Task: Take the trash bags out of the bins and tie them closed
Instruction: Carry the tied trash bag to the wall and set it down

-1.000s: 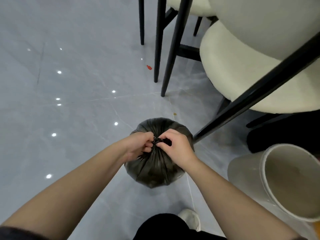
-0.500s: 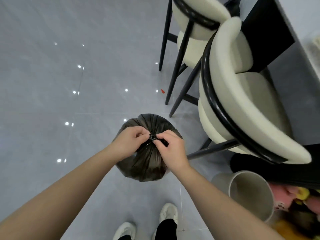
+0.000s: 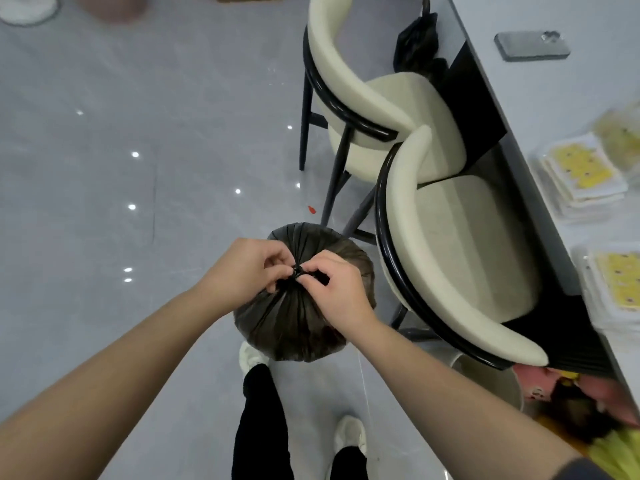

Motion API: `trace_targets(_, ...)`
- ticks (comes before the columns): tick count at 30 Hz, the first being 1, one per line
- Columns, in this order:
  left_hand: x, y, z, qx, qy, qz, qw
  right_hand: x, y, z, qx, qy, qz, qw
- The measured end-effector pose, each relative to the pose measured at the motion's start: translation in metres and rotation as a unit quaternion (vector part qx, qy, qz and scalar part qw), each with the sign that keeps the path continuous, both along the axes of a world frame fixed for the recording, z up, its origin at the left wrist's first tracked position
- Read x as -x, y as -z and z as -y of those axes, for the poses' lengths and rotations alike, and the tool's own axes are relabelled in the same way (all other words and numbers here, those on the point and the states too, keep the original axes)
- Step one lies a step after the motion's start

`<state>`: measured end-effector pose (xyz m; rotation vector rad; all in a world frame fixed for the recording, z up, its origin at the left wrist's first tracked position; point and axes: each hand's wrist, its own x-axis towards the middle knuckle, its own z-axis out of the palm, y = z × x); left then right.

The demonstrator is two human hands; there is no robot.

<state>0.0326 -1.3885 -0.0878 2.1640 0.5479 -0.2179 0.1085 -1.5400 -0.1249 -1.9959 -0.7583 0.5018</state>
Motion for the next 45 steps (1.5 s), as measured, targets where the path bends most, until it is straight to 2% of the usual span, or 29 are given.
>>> trace_targets(4,-0.036,-0.014,-0.068,0.013,0.079,-0.012,0.997,-0.024,-0.011,-0.055,0.003,0.027,0.011,1.000)
trace_targets(10,-0.089,-0.032,-0.155,0.018,0.128,-0.019,0.991,-0.063,-0.026,-0.139,0.022,0.060,0.001,0.998)
trace_targets(20,-0.207,-0.035,-0.258,0.010,0.065,-0.012,0.998,-0.182,-0.031,-0.256,0.033,0.096,-0.025,0.995)
trace_targets(27,-0.301,-0.031,-0.339,-0.015,0.063,-0.051,0.997,-0.277,-0.026,-0.342,0.068,0.069,-0.068,0.993)
trace_targets(31,-0.350,-0.038,-0.382,-0.045,0.059,-0.045,0.996,-0.324,-0.032,-0.385,0.071,0.057,-0.080,0.993)
trace_targets(36,-0.412,-0.040,-0.442,-0.090,0.086,-0.059,0.991,-0.380,-0.032,-0.447,0.088,0.040,-0.045,0.994)
trace_targets(41,-0.477,-0.028,-0.515,-0.040,0.118,-0.102,0.987,-0.439,-0.022,-0.514,0.093,0.048,-0.016,0.994)
trace_targets(45,-0.548,-0.014,-0.576,0.020,0.171,-0.127,0.977,-0.494,-0.013,-0.566,0.099,0.107,-0.022,0.989)
